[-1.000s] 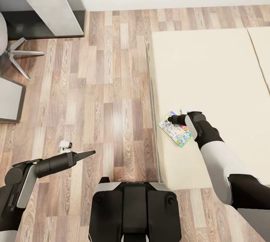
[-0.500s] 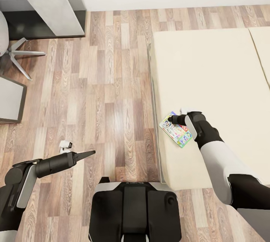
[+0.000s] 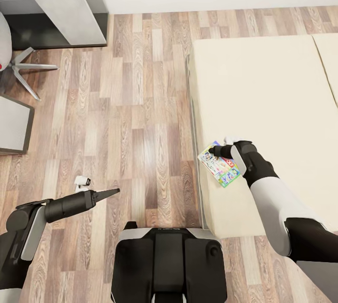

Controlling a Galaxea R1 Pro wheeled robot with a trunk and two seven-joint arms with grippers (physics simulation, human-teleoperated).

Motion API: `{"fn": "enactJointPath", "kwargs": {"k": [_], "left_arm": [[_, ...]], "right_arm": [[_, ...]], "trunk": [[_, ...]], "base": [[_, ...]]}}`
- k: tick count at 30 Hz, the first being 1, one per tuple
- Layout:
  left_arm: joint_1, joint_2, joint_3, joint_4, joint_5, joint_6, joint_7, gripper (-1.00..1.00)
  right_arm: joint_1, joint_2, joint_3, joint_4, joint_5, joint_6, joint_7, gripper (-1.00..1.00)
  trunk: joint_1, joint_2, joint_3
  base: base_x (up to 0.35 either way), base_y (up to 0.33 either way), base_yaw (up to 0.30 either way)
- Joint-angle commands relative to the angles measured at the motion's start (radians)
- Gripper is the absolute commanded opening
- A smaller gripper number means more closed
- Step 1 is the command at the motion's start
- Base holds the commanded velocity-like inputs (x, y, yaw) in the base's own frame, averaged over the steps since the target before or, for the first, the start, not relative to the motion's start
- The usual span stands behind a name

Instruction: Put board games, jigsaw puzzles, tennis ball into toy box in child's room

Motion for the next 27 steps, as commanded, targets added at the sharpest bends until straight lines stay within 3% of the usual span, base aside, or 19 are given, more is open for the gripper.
{"fn": "enactJointPath", "kwargs": {"k": [1, 27], "left_arm": [[0.000, 0.000, 0.000, 0.000, 0.001, 0.006, -0.002, 1.00], [0.000, 0.000, 0.001, 0.000, 0.001, 0.006, -0.003, 1.00]], "right_arm": [[0.000, 0.000, -0.002, 0.030, 0.015, 0.005, -0.002, 1.00], [0.000, 0.000, -0.002, 0.030, 0.016, 0.005, -0.002, 1.00]], "trunk": [[0.001, -0.001, -0.001], [0.001, -0.001, -0.001]], "base": [[0.000, 0.067, 0.000], [0.000, 0.036, 0.000]]}}
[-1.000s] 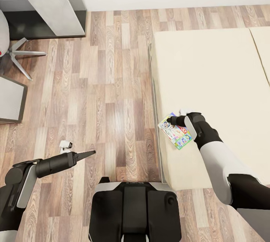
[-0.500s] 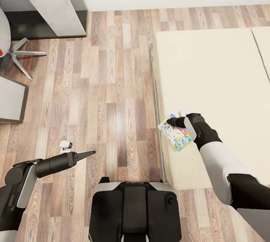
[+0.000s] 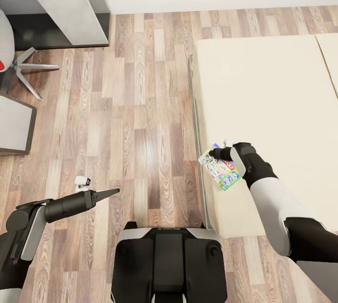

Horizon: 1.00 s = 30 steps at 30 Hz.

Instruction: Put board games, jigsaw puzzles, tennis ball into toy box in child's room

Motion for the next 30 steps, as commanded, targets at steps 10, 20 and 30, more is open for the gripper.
{"fn": "enactJointPath", "kwargs": {"k": [10, 20, 30], "left_arm": [[0.000, 0.000, 0.001, 0.000, 0.002, 0.006, -0.002, 1.00], [0.000, 0.000, 0.000, 0.000, 0.002, 0.006, -0.002, 1.00], [0.000, 0.000, 0.000, 0.000, 0.002, 0.005, -0.001, 1.00]], "right_arm": [[0.000, 0.000, -0.002, -0.001, 0.002, 0.005, -0.001, 1.00], [0.000, 0.000, -0.002, -0.003, 0.002, 0.005, 0.000, 1.00], [0.000, 0.000, -0.002, -0.010, 0.002, 0.006, 0.000, 1.00]], "trunk": [[0.001, -0.001, -0.001], [0.001, -0.001, 0.007], [0.001, -0.001, 0.022]], "base": [[0.000, 0.011, 0.000], [0.000, 0.000, -0.026], [0.000, 0.000, -0.076]]}}
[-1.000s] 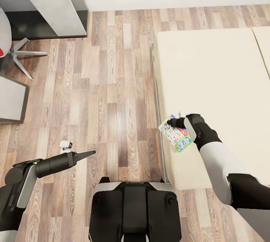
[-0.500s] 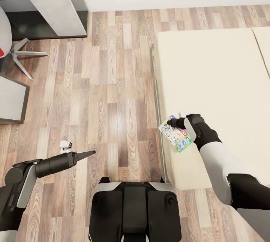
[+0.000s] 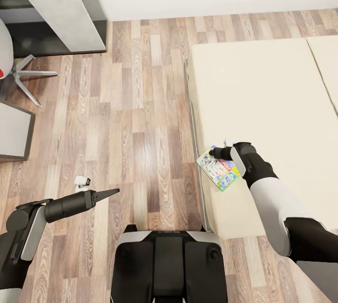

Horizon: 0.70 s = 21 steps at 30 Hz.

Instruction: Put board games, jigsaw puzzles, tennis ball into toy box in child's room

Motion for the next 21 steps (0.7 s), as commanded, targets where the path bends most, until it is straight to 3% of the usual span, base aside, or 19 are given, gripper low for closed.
{"fn": "enactJointPath", "kwargs": {"k": [1, 7, 10, 15, 21], "left_arm": [[0.000, 0.000, 0.001, 0.000, 0.001, 0.006, -0.002, 1.00], [0.000, 0.000, 0.001, 0.000, 0.001, 0.006, -0.002, 1.00], [0.000, 0.000, 0.001, 0.000, 0.001, 0.005, -0.002, 1.00], [0.000, 0.000, 0.000, 0.000, 0.001, 0.006, -0.002, 1.00], [0.000, 0.000, 0.001, 0.000, 0.001, 0.006, -0.002, 1.00]], "right_arm": [[0.000, 0.000, -0.002, -0.001, -0.006, 0.004, 0.000, 1.00], [0.000, 0.000, -0.002, -0.006, -0.006, 0.005, 0.000, 1.00], [0.000, -0.001, -0.002, -0.054, -0.008, 0.012, 0.002, 1.00], [0.001, -0.001, -0.005, -0.181, -0.010, 0.073, 0.007, 1.00], [0.079, -0.004, -0.007, -0.481, -0.021, 0.220, 0.090, 1.00]], "trunk": [[0.001, -0.001, 0.001], [0.001, -0.001, 0.010], [0.001, -0.001, 0.014], [0.001, -0.001, 0.022], [0.001, -0.001, 0.031]], "base": [[0.000, 0.000, -0.078], [0.000, 0.000, -0.078], [0.000, 0.000, -0.078], [0.000, 0.000, -0.078], [0.000, 0.000, -0.078]]}}
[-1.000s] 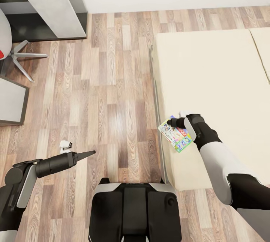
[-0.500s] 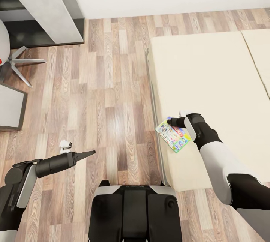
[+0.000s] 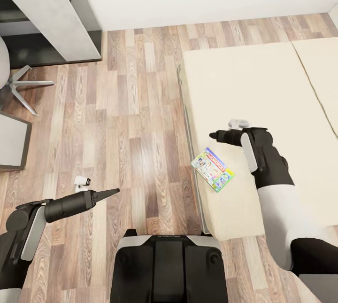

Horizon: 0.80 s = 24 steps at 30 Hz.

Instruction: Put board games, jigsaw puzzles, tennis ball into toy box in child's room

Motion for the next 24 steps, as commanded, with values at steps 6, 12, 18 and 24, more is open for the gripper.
{"fn": "enactJointPath", "kwargs": {"k": [6, 12, 18, 24], "left_arm": [[0.000, 0.000, 0.000, 0.000, 0.001, 0.006, -0.002, 1.00], [0.000, 0.000, 0.000, 0.000, 0.001, 0.006, -0.002, 1.00], [0.000, 0.000, 0.000, 0.000, 0.001, 0.005, -0.001, 1.00], [0.000, 0.000, 0.000, 0.000, 0.001, 0.005, 0.001, 1.00]], "right_arm": [[0.160, -0.008, -0.011, -0.336, -0.014, 0.120, 0.239, 1.00], [0.369, -0.007, -0.114, -0.470, -0.023, 0.116, 0.610, 1.00], [0.550, 0.001, -0.316, -0.480, -0.026, -0.045, 1.089, 1.00], [0.608, 0.005, -0.395, -0.475, -0.018, -0.094, 1.240, 1.00]], "trunk": [[0.001, -0.001, 0.008], [0.001, -0.001, 0.012], [0.001, -0.001, 0.012], [0.001, -0.001, 0.012]], "base": [[0.000, 0.020, -0.060], [0.000, 0.003, 0.041], [0.000, 0.000, 0.003], [0.000, 0.000, 0.000]]}}
